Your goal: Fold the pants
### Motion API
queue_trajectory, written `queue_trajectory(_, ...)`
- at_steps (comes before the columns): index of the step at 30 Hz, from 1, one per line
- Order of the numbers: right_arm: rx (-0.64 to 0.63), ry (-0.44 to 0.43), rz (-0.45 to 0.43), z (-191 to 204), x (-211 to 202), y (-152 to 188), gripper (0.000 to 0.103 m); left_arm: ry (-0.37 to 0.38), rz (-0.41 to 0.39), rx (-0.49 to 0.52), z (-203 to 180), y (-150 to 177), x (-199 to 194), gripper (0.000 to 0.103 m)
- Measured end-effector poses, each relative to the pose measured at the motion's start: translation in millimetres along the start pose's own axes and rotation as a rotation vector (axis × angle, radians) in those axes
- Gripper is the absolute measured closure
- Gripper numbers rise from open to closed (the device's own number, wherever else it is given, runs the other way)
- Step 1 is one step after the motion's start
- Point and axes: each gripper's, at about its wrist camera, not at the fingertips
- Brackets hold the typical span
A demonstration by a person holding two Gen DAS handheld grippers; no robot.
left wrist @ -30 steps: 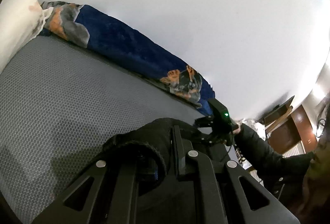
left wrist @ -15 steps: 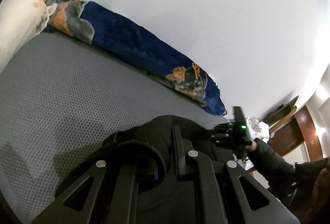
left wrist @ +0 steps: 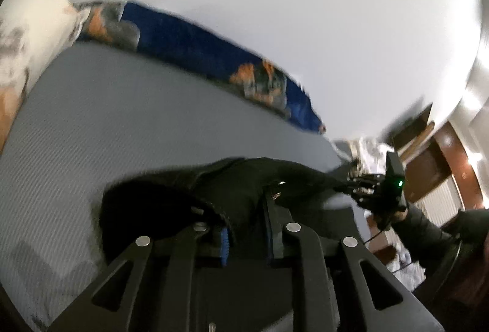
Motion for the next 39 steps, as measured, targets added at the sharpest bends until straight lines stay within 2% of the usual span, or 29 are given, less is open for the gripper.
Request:
queue_trajectory(2, 0.014, -0.027, 0.003, 20.8, -2.5, 15.3, 0.094, -0.019, 0.024, -0.019, 8.1, 23.8, -6.1, 0.083)
queue_trajectory(5, 0.031, -0.065, 0.023, 51.5, -2.3, 36.8, 0.095, -0.098, 0.072, -0.008, 19.0, 58.1, -7.6, 0.082)
queue_trajectory(7, 0.051, -0.096, 0.037, 65.0, 2.8, 50.7, 0.095, -0.110, 0.095, -0.021, 27.2, 78.1, -7.9, 0.082)
queue_trajectory(12, 0.070, -0.134, 0.082, 80.7, 27.4, 70.5, 0.095, -0.207, 0.165, 0.011, 34.6, 107.2, 5.9, 0.081)
queue_trajectory(16, 0.077, -0.142, 0.107, 85.2, 42.8, 76.3, 0.095, -0.323, 0.222, 0.049, 33.0, 120.8, 14.7, 0.075)
queue_trajectory(18, 0.081, -0.144, 0.109, 85.4, 45.8, 76.7, 0.095, -0.357, 0.228, 0.060, 29.8, 121.9, 13.1, 0.068)
queue_trajectory(20, 0.083, -0.143, 0.104, 87.0, 45.5, 77.4, 0.095, -0.440, 0.223, 0.066, 30.6, 123.6, 7.5, 0.028)
queue_trajectory(21, 0.082, -0.143, 0.102, 87.2, 45.4, 77.3, 0.095, -0.477, 0.206, 0.071, 31.4, 125.4, 1.9, 0.026)
queue_trajectory(24, 0.086, -0.143, 0.094, 89.2, 46.3, 80.1, 0.095, -0.463, 0.187, 0.010, 36.2, 127.4, -13.4, 0.026)
queue_trajectory(26, 0.083, -0.141, 0.087, 90.2, 46.9, 81.3, 0.094, -0.421, 0.125, -0.071, 37.0, 129.7, -30.3, 0.026)
queue_trajectory(28, 0.096, -0.144, 0.080, 90.2, 46.3, 83.0, 0.094, -0.342, 0.085, -0.190, 38.4, 133.9, -40.9, 0.026)
queue_trajectory(31, 0.114, -0.156, 0.068, 87.9, 46.1, 84.3, 0.094, -0.280, 0.074, -0.337, 44.5, 137.5, -41.1, 0.027)
queue_trajectory(33, 0.115, -0.157, 0.064, 87.4, 45.6, 84.9, 0.094, -0.257, 0.093, -0.434, 53.0, 141.6, -33.4, 0.032)
queue_trajectory(35, 0.114, -0.155, 0.062, 86.5, 45.9, 84.6, 0.094, -0.248, 0.110, -0.512, 61.2, 143.6, -23.8, 0.044)
queue_trajectory(36, 0.115, -0.155, 0.061, 86.7, 45.9, 84.2, 0.094, -0.250, 0.113, -0.539, 64.2, 145.2, -20.6, 0.045)
queue_trajectory(37, 0.118, -0.155, 0.060, 86.7, 45.9, 84.4, 0.094, -0.259, 0.117, -0.555, 66.0, 145.5, -15.8, 0.054)
queue_trajectory(38, 0.121, -0.154, 0.059, 86.3, 46.1, 84.5, 0.094, -0.267, 0.116, -0.564, 66.2, 144.8, -12.2, 0.058)
queue_trajectory(39, 0.123, -0.153, 0.058, 86.4, 45.9, 84.3, 0.094, -0.270, 0.108, -0.567, 64.3, 143.2, -9.4, 0.059)
Point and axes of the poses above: each gripper's, at about its wrist camera, not at the fingertips, and x roughly the way its jaws point, z to its left, y to its underside, and after that the axes turned 12 degrees about -x, right-handed
